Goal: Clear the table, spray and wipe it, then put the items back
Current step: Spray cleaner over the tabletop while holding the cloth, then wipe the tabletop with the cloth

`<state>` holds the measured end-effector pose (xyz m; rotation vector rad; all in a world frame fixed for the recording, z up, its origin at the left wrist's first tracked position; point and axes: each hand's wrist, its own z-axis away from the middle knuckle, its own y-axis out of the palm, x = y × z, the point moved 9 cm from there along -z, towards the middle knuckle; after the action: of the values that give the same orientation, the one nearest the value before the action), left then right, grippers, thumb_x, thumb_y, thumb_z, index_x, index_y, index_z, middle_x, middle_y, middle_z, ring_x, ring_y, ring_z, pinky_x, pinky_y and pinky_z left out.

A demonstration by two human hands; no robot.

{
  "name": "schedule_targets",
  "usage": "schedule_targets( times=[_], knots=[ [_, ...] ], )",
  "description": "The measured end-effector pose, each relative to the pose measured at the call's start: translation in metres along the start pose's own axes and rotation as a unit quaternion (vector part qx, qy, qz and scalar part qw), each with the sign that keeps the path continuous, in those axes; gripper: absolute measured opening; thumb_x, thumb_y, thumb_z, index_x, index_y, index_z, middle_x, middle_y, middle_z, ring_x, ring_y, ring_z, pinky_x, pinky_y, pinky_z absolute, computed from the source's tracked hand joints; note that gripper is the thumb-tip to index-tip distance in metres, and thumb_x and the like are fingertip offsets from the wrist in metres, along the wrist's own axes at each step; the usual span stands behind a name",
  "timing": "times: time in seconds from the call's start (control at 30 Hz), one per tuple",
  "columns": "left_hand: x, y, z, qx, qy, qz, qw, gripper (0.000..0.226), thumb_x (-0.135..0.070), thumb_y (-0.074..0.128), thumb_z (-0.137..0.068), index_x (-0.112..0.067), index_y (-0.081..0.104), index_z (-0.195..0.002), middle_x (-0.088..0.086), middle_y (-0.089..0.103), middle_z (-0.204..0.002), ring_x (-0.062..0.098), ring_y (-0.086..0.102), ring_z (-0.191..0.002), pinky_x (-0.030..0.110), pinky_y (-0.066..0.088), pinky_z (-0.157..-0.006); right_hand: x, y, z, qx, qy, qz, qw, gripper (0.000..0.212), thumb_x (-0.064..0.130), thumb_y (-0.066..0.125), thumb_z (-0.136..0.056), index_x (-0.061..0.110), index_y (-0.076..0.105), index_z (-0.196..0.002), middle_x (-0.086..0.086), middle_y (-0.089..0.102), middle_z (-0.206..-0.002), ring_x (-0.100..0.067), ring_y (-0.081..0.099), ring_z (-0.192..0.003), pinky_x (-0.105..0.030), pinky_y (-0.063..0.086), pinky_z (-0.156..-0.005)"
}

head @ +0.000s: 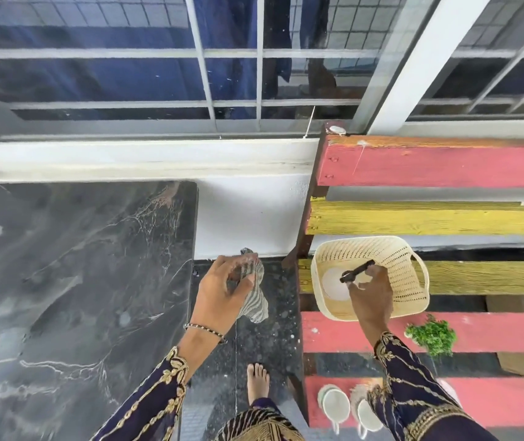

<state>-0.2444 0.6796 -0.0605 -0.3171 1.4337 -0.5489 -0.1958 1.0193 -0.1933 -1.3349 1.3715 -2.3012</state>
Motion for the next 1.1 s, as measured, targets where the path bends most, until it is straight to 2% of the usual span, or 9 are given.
schedule_targets(
  times=[0.13,0.23,0.3,0.43,0.57,0.7,0.8,0.93,1.1],
  knots=[
    [-0.006,-0.021,0.016,0.002,0.018,0.039,0.999,0.042,-0.014,0.064,-0.089,-0.044,0.057,-0.118,-0.012,0.062,-0.107,0.003,0.062,-0.081,0.014,0.051,-0.079,0.058,0.009,0.032,0.039,-0.075,-0.029,0.996,0.040,0.008,0.077,-0.086,0.005,0.057,-0.121,-0.009,0.067,-0.119,-0.022,0.068,-0.085,-0.031,0.050,-0.074],
    [-0.008,-0.051,0.040,-0.008,0.036,0.068,0.997,0.044,-0.011,0.063,-0.090,-0.040,0.057,-0.123,-0.015,0.061,-0.100,-0.005,0.057,-0.071,0.004,0.043,-0.069,0.121,0.021,0.072,0.095,-0.155,-0.057,0.982,0.035,0.012,0.077,-0.088,0.010,0.059,-0.118,-0.002,0.069,-0.112,-0.016,0.069,-0.086,-0.029,0.051,-0.076],
    [-0.009,-0.070,0.056,-0.008,0.046,0.079,0.996,0.047,-0.010,0.063,-0.090,-0.038,0.056,-0.127,-0.013,0.060,-0.100,-0.001,0.055,-0.067,0.004,0.042,-0.068,0.160,0.030,0.100,0.132,-0.200,-0.072,0.968,0.034,0.016,0.079,-0.088,0.014,0.061,-0.117,0.004,0.070,-0.107,-0.010,0.070,-0.085,-0.026,0.053,-0.076],
    [-0.002,-0.128,0.102,-0.034,0.066,0.100,0.992,0.052,-0.005,0.063,-0.088,-0.037,0.054,-0.128,-0.006,0.063,-0.098,0.015,0.059,-0.080,0.010,0.045,-0.076,0.244,0.052,0.186,0.218,-0.313,-0.075,0.921,0.041,0.014,0.080,-0.086,0.020,0.061,-0.121,0.014,0.065,-0.115,0.000,0.065,-0.091,-0.021,0.052,-0.075],
    [0.019,-0.200,0.160,-0.084,0.085,0.127,0.985,0.053,-0.002,0.063,-0.088,-0.032,0.053,-0.130,-0.008,0.065,-0.096,0.006,0.059,-0.078,0.009,0.045,-0.075,0.300,0.076,0.286,0.302,-0.411,-0.066,0.858,0.049,0.007,0.080,-0.084,0.041,0.063,-0.116,0.027,0.060,-0.109,0.013,0.060,-0.084,-0.006,0.046,-0.068],
    [0.054,-0.268,0.219,-0.137,0.089,0.124,0.979,0.047,-0.004,0.064,-0.088,-0.025,0.056,-0.129,-0.014,0.065,-0.093,0.007,0.059,-0.079,0.013,0.046,-0.076,0.331,0.110,0.370,0.406,-0.402,-0.064,0.818,0.030,0.022,0.073,-0.085,0.030,0.073,-0.113,0.011,0.069,-0.120,-0.004,0.066,-0.105,-0.017,0.048,-0.093],
    [0.091,-0.319,0.264,-0.185,0.066,0.116,0.974,0.042,-0.005,0.065,-0.088,-0.024,0.059,-0.125,-0.013,0.062,-0.093,0.006,0.056,-0.078,0.015,0.048,-0.076,0.350,0.132,0.430,0.470,-0.404,-0.058,0.783,0.014,0.032,0.063,-0.086,0.024,0.072,-0.095,0.006,0.072,-0.095,-0.012,0.067,-0.094,-0.036,0.047,-0.089],
    [0.147,-0.386,0.322,-0.257,0.022,0.115,0.959,0.041,-0.010,0.066,-0.088,-0.031,0.060,-0.122,-0.010,0.060,-0.096,0.004,0.054,-0.074,0.019,0.051,-0.072,0.378,0.158,0.509,0.522,-0.413,-0.055,0.744,0.012,0.036,0.061,-0.088,0.024,0.062,-0.085,0.015,0.058,-0.077,-0.005,0.056,-0.078,-0.034,0.039,-0.081],
    [0.205,-0.436,0.359,-0.305,-0.039,0.144,0.941,0.039,-0.013,0.069,-0.085,-0.029,0.061,-0.120,-0.007,0.061,-0.096,0.007,0.058,-0.072,0.025,0.054,-0.076,0.406,0.193,0.574,0.558,-0.376,-0.063,0.737,0.015,0.044,0.068,-0.081,0.032,0.069,-0.089,0.021,0.065,-0.077,0.005,0.060,-0.079,-0.026,0.039,-0.080]
  ],
)
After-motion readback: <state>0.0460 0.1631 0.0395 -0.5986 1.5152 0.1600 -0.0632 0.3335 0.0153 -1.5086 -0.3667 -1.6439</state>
